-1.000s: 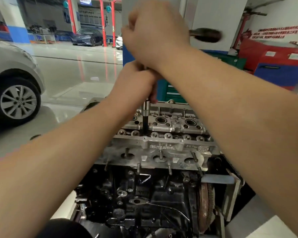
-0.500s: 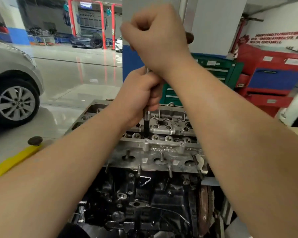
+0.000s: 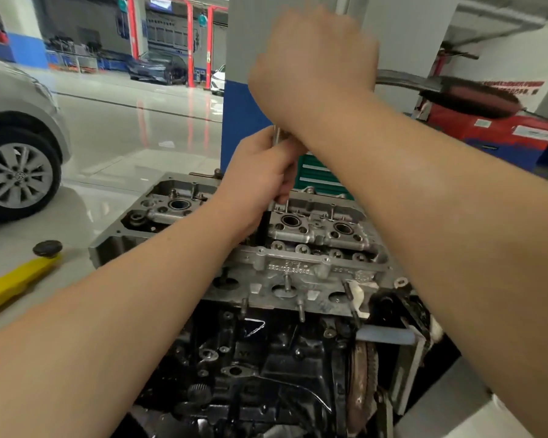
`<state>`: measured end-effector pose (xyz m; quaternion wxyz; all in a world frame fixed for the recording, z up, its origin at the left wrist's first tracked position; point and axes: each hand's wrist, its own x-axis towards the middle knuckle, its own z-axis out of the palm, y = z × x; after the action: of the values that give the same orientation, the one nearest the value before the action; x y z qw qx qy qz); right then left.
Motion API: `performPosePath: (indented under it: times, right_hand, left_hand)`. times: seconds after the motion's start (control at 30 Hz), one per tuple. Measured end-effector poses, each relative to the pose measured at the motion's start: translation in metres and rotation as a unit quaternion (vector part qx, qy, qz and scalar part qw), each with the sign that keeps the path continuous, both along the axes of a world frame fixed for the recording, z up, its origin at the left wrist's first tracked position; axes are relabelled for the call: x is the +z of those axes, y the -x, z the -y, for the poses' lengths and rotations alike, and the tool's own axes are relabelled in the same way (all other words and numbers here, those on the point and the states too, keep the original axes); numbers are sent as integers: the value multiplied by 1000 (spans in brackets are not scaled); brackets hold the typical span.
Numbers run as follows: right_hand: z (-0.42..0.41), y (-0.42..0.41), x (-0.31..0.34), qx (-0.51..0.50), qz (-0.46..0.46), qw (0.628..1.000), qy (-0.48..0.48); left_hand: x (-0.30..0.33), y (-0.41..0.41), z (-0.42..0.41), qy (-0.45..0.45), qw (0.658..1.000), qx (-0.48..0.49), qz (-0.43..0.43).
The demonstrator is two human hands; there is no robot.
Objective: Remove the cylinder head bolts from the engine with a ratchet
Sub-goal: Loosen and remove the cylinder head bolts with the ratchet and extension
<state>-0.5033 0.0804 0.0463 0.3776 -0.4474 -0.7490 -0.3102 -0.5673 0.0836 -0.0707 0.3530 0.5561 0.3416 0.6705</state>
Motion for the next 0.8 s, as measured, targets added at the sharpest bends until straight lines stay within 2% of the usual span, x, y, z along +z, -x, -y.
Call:
performPosePath:
  times: [0.13,0.27,0.33,0.43,0.53,0.67,0.73,0.8]
  right_hand:
    - [11,-12,7,-24,83,996,26]
    - [13,-30,19,82,100,982,140]
    - [17,-45,31,140,112,955,237]
    - [19,-71,53,111,202,907,351]
    - [7,-89,75,7,324,879,351]
    - [-5,-87,82,-41,396,851,343]
    - [-15,-76,79,-54,423,854,298]
    - [-23,-61,74,-42,418,872,250]
  left_hand:
    - [-10,-4,1,40,999,11,-16]
    - [-9,-3,-1,41,999,-10,-8]
    - [-10,-4,0,48,999,-26,-1]
    - [-11,-4,0,58,998,-30,-2]
    - [-13,-2,0,51,998,-49,0]
    - [-13,0,0,56,995,-79,-10]
    - [-11,1,1,64,993,-97,-13]
    - [-11,3,2,66,991,-114,-12]
